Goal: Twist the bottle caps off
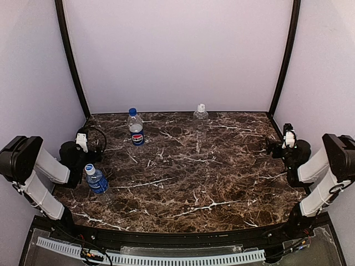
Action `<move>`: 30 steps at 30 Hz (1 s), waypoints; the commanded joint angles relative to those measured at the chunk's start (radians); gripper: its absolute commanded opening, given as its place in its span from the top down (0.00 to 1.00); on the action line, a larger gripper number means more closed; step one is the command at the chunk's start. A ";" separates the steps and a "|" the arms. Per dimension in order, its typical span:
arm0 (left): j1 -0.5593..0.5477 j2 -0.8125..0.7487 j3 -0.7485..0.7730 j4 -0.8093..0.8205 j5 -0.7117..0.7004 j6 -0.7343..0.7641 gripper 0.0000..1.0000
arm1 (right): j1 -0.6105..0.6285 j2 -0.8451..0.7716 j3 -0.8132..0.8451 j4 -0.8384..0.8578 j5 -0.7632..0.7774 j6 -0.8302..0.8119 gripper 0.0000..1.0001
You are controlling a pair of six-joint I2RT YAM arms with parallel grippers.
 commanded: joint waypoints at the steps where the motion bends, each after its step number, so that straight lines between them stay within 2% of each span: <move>1: -0.005 0.003 0.008 -0.017 -0.010 -0.009 0.00 | 0.004 0.002 0.008 0.011 -0.007 -0.005 0.01; 3: -0.005 0.003 0.009 -0.016 -0.006 -0.008 0.00 | 0.004 -0.032 0.020 -0.018 0.003 -0.005 0.01; 8: 0.005 -0.044 0.050 -0.078 -0.010 -0.022 0.00 | -0.002 -0.305 0.156 -0.447 0.021 0.047 0.01; 9: 0.021 -0.071 0.083 -0.241 -0.021 -0.047 0.00 | -0.004 -0.353 0.182 -0.503 -0.020 0.049 0.01; 10: 0.053 -0.113 0.182 -0.443 -0.021 -0.075 0.00 | -0.005 -0.390 0.207 -0.557 -0.063 0.053 0.01; 12: 0.111 -0.154 0.333 -0.664 0.027 -0.052 0.00 | -0.005 -0.450 0.260 -0.660 -0.157 0.078 0.01; 15: 0.214 -0.198 0.534 -0.905 0.223 0.011 0.00 | -0.003 -0.505 0.323 -0.757 -0.301 0.153 0.01; 18: 0.260 -0.270 0.694 -1.311 0.370 0.148 0.00 | 0.014 -0.529 0.365 -0.778 -0.447 0.243 0.04; 19: 0.272 -0.288 0.758 -1.394 0.408 0.182 0.00 | 0.033 -0.533 0.377 -0.782 -0.485 0.265 0.05; 20: 0.275 -0.335 0.787 -1.559 0.505 0.274 0.00 | 0.064 -0.536 0.397 -0.791 -0.504 0.268 0.07; 21: 0.278 -0.388 0.840 -1.640 0.559 0.326 0.00 | 0.110 -0.536 0.431 -0.810 -0.516 0.257 0.07; 24: 0.277 -0.480 0.940 -2.039 0.744 0.565 0.00 | 0.305 -0.503 0.542 -0.909 -0.488 0.162 0.08; 25: 0.276 -0.509 0.990 -2.112 0.770 0.608 0.00 | 0.375 -0.484 0.578 -0.943 -0.469 0.121 0.07; 28: 0.267 -0.535 1.084 -2.505 0.847 0.856 0.00 | 0.543 -0.427 0.663 -0.978 -0.425 0.047 0.02; 30: 0.232 -0.548 1.115 -2.640 0.817 0.918 0.00 | 0.625 -0.386 0.685 -0.944 -0.407 0.044 0.01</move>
